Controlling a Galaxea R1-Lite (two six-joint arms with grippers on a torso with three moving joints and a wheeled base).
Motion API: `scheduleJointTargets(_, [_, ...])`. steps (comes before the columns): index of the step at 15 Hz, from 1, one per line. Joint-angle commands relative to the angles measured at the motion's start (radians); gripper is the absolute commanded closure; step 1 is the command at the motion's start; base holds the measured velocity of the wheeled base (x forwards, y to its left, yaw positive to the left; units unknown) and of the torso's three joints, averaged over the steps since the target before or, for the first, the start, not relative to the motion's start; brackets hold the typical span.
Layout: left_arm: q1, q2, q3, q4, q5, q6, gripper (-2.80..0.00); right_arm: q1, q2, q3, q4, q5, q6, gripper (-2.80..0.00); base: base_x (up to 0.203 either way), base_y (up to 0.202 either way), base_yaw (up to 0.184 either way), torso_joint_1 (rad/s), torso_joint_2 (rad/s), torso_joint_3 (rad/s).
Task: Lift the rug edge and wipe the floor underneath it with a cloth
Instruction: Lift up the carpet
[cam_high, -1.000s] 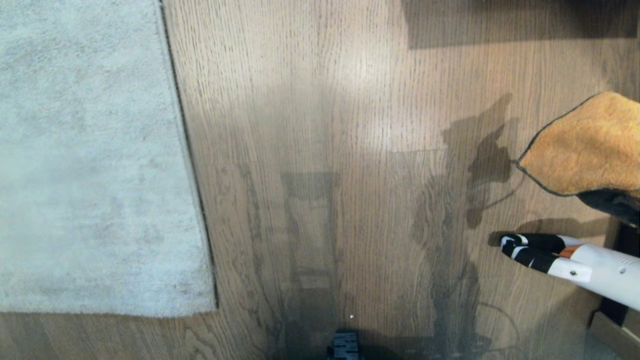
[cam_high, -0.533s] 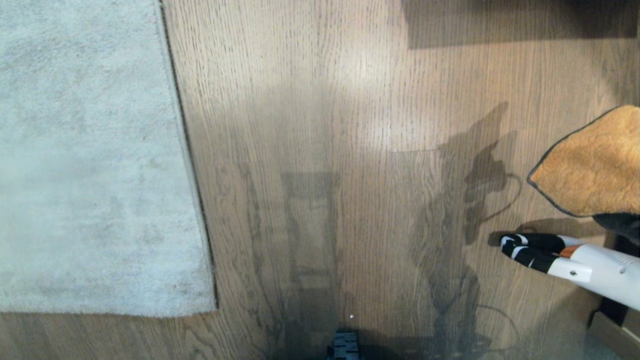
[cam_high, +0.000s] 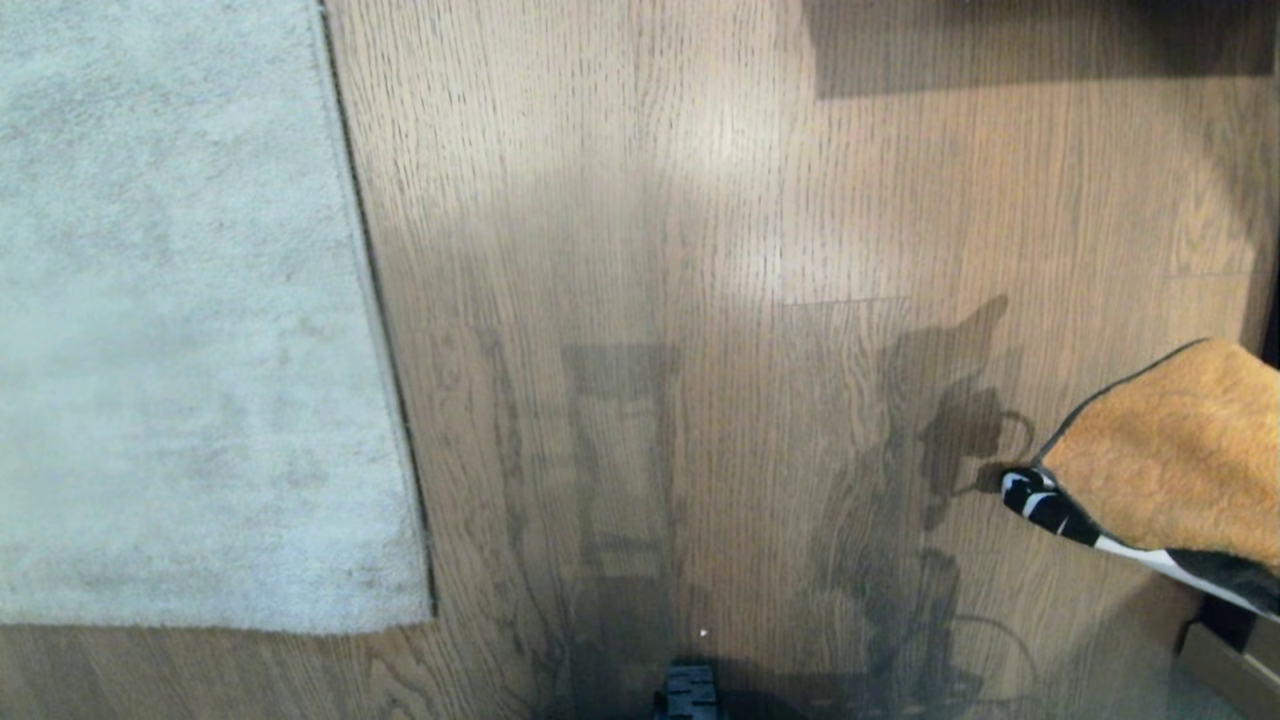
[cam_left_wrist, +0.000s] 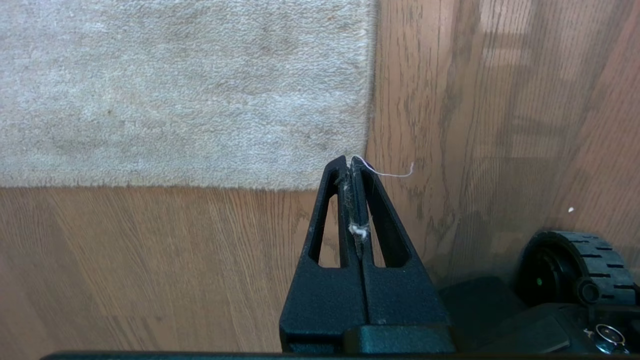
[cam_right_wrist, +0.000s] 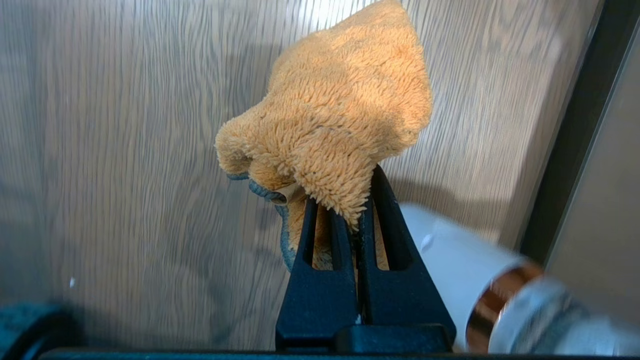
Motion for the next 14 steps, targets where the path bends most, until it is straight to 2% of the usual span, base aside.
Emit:
scheduleJointTargets(1, [0.000, 0.000, 0.000, 0.000, 0.000, 0.000, 0.00, 0.000, -0.125, 0.017, 0.127, -0.001, -0.001, 0.00, 0.000, 0.000, 0.000, 0.000, 0.00, 0.000])
scheduleJointTargets(3, [0.000, 0.000, 0.000, 0.000, 0.000, 0.000, 0.00, -0.001, -0.210, 0.018, 0.282, 0.000, 0.001, 0.00, 0.000, 0.000, 0.000, 0.000, 0.00, 0.000])
scheduleJointTargets(5, [0.000, 0.000, 0.000, 0.000, 0.000, 0.000, 0.00, -0.006, -0.266, 0.019, 0.421, 0.003, 0.059, 0.00, 0.000, 0.000, 0.000, 0.000, 0.00, 0.000])
scheduleJointTargets(9, [0.000, 0.000, 0.000, 0.000, 0.000, 0.000, 0.00, -0.018, -0.377, 0.019, 0.566, -0.001, 0.078, 0.00, 0.000, 0.000, 0.000, 0.000, 0.00, 0.000])
scheduleJointTargets(14, [0.000, 0.000, 0.000, 0.000, 0.000, 0.000, 0.00, -0.021, -0.454, 0.019, 0.599, -0.002, 0.078, 0.00, 0.000, 0.000, 0.000, 0.000, 0.00, 0.000])
